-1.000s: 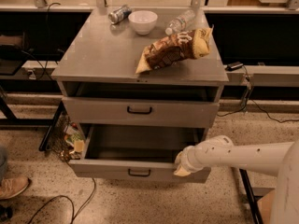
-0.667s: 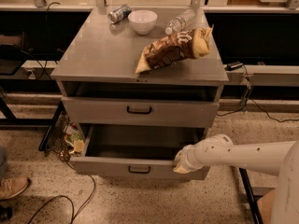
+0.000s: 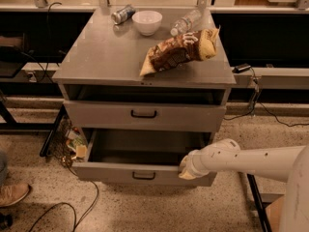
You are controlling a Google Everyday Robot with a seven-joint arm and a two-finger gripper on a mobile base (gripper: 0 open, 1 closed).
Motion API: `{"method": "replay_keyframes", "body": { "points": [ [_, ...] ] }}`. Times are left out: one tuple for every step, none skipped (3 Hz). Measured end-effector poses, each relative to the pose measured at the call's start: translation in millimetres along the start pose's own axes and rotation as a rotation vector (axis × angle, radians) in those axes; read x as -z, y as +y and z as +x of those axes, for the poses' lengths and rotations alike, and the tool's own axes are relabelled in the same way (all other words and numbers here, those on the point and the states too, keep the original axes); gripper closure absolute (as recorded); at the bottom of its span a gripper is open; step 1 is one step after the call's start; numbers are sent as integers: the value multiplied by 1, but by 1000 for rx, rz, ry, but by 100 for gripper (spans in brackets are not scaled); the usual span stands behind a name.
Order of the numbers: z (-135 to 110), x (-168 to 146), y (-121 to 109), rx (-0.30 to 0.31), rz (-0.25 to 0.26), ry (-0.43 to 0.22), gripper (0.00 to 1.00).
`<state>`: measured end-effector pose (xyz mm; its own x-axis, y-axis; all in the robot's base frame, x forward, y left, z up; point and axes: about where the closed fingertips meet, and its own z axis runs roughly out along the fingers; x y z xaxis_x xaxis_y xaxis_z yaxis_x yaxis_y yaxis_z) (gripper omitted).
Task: Open middle drawer
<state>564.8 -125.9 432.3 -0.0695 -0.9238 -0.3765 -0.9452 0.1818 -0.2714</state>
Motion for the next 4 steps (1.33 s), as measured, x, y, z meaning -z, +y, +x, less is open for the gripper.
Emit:
{"method": "replay_keyframes", "body": {
  "points": [
    [0,0,0,0,0,0,51],
    [0,0,0,0,0,0,28],
    [1,-2,2,0,-6,2,5],
    [0,-7,4,14,-19,25,0]
  ]
}}
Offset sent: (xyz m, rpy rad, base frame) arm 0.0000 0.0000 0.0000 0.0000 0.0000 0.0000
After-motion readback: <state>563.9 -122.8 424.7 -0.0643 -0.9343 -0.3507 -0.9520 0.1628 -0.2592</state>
